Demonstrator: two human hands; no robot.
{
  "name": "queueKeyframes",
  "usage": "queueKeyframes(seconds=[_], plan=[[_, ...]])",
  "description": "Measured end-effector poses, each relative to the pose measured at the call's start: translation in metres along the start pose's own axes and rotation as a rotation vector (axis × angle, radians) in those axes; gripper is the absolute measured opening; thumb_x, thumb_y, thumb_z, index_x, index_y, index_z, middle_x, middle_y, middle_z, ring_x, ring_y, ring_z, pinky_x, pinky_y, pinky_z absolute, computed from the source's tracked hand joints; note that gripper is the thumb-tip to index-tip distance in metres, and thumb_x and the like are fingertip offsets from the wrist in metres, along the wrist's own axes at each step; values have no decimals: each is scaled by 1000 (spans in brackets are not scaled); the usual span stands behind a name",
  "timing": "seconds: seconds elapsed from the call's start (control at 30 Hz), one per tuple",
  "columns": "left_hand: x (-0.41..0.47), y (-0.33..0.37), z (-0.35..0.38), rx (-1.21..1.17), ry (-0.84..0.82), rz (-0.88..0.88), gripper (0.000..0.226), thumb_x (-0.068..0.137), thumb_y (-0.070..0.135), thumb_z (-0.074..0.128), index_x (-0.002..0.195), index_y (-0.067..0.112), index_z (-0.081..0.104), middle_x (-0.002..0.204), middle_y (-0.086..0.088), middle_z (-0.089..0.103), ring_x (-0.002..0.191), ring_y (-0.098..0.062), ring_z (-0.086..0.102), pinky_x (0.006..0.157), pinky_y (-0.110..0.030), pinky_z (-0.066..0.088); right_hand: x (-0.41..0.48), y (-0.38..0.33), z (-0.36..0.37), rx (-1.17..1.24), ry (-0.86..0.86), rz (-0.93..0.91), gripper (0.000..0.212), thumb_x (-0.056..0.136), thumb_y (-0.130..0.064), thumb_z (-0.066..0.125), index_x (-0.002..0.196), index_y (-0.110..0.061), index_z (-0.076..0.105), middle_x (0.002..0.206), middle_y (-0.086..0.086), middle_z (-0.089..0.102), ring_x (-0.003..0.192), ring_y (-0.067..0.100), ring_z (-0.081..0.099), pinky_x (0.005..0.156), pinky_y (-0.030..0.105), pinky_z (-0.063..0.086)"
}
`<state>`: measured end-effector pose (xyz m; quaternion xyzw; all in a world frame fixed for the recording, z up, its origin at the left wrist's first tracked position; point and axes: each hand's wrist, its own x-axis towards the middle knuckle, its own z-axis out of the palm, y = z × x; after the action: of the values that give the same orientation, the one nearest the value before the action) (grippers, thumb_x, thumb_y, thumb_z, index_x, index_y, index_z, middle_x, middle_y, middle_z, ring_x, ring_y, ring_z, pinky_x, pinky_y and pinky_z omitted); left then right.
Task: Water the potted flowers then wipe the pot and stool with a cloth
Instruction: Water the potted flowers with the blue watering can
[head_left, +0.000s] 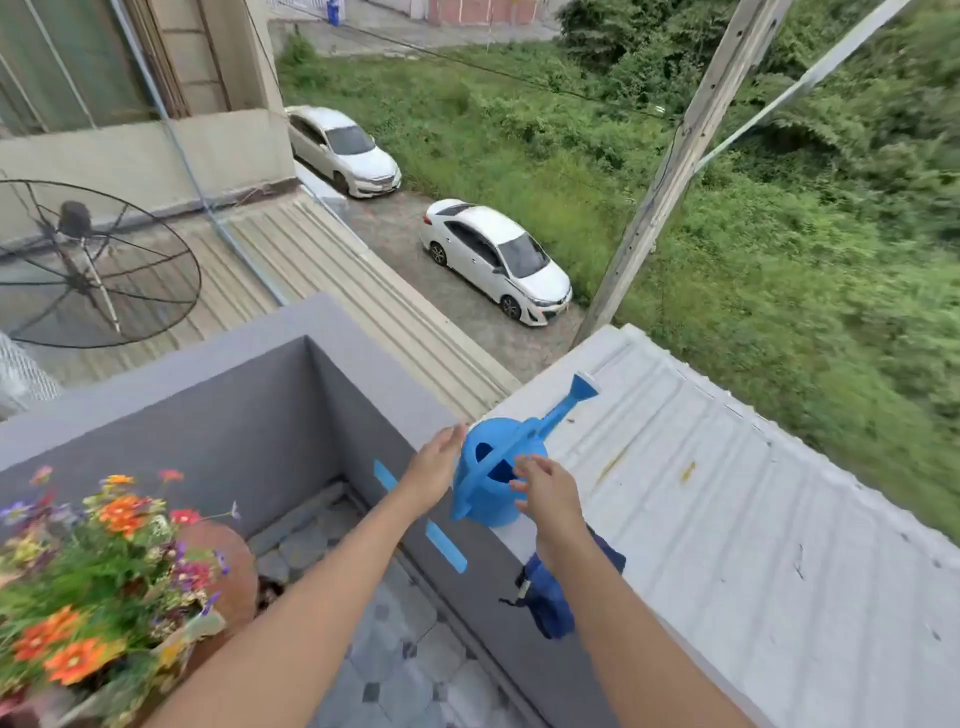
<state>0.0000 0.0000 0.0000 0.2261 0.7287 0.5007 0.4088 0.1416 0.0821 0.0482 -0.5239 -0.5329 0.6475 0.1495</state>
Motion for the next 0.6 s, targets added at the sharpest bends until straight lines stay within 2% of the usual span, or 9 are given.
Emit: queueKeyframes(seconds=[0.1,0.17,0.23,0.3,0.43,0.5,0.6], plan=[[8,-6,9,-41,23,-23,84,78,87,27,137,33,53,141,12,55,132,-7,48,114,-39,35,11,-5,5,-3,-121,49,18,102,-30,55,109,-18,68,116,1,71,104,15,67,88,34,53],[9,-10,11,-46,18,-21,78,80,85,25,130,34,58,134,11,61,125,-8,54,107,-35,41,19,-9,8,30,-182,77,21,101,-29,56,112,-16,69,114,3,73,105,16,68,90,35,55],[5,-7,12,-37,28,-14,74,83,83,23,125,34,60,128,10,64,118,-7,57,98,-31,44,25,-14,12,15,-212,86,25,100,-30,59,116,-13,68,113,6,73,104,16,69,85,32,55],[-2,-7,11,-42,54,-22,75,81,85,24,124,36,60,125,11,65,117,-8,58,100,-34,45,26,-18,15,-75,-230,68,26,98,-31,61,114,-12,68,109,5,74,101,16,70,80,28,53],[-26,-19,0,-100,203,-55,60,81,78,36,113,34,60,113,10,67,110,-10,61,98,-43,50,19,-26,25,-245,-278,-17,23,95,-29,65,95,-7,67,97,7,75,82,17,68,75,31,52],[-44,-22,-8,-134,271,-34,46,84,71,44,108,35,60,111,12,66,110,-8,60,98,-42,49,7,-35,32,-312,-337,-77,22,95,-26,65,89,-5,63,85,10,71,73,19,70,76,38,56],[-71,-28,-26,-173,356,-5,31,90,56,52,113,36,57,119,11,63,115,-7,57,97,-31,46,-17,-45,46,-443,-438,-185,28,93,-26,66,75,-6,58,64,6,63,59,20,65,67,33,50]])
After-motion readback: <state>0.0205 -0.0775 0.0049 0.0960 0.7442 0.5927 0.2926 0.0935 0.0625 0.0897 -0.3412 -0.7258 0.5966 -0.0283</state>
